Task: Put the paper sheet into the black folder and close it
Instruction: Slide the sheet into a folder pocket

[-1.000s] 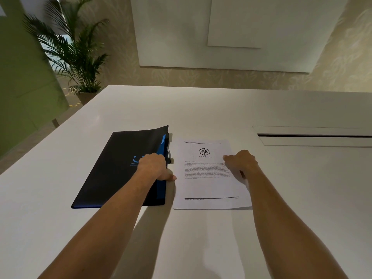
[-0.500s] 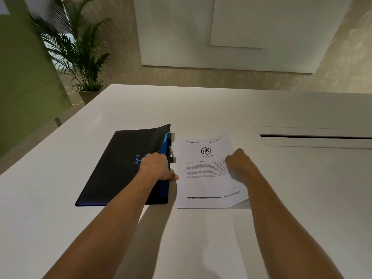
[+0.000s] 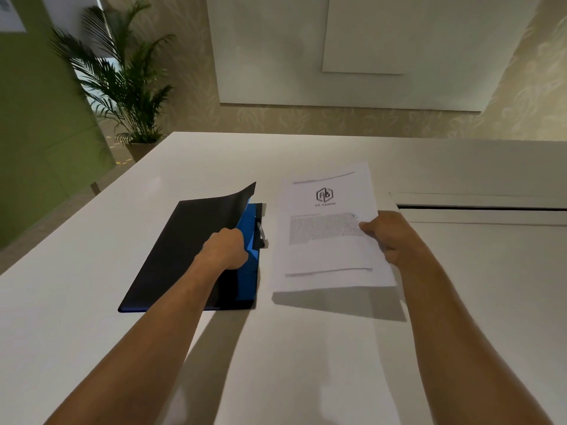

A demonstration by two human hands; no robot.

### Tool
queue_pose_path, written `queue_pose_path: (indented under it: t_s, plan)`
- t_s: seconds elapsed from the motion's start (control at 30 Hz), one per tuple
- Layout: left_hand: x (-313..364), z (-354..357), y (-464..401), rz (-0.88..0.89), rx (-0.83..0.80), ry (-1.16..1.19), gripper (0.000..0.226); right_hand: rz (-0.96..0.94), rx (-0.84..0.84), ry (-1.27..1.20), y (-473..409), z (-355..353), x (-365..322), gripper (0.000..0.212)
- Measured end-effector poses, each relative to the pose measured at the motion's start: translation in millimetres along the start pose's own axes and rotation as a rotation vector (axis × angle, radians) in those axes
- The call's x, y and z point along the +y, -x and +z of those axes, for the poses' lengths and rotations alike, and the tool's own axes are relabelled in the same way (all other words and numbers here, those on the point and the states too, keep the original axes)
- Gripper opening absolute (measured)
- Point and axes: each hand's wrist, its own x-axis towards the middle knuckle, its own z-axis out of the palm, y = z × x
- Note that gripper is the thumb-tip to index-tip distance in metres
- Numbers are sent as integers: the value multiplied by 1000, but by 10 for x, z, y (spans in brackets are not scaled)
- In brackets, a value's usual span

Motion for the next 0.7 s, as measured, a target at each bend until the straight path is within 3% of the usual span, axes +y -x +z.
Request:
queue_pose_path:
  t_s: [0.2, 0.33, 0.43, 0.57, 0.7]
  plan:
    - [35, -11, 7, -14, 58, 116, 30, -163, -15, -165, 146, 123, -271, 27]
    - [84, -104, 56, -11, 32, 158, 13, -252, -4, -85, 224, 303, -227, 26]
    - [73, -132, 71, -14, 31, 187, 30, -252, 0, -61, 253, 379, -137, 25]
    - [147, -199, 108, -8, 41, 215, 30, -265, 2, -35, 318, 506, -117, 26]
    - [297, -241, 128, 18, 69, 224, 13, -296, -10, 94, 414, 664, -170, 18]
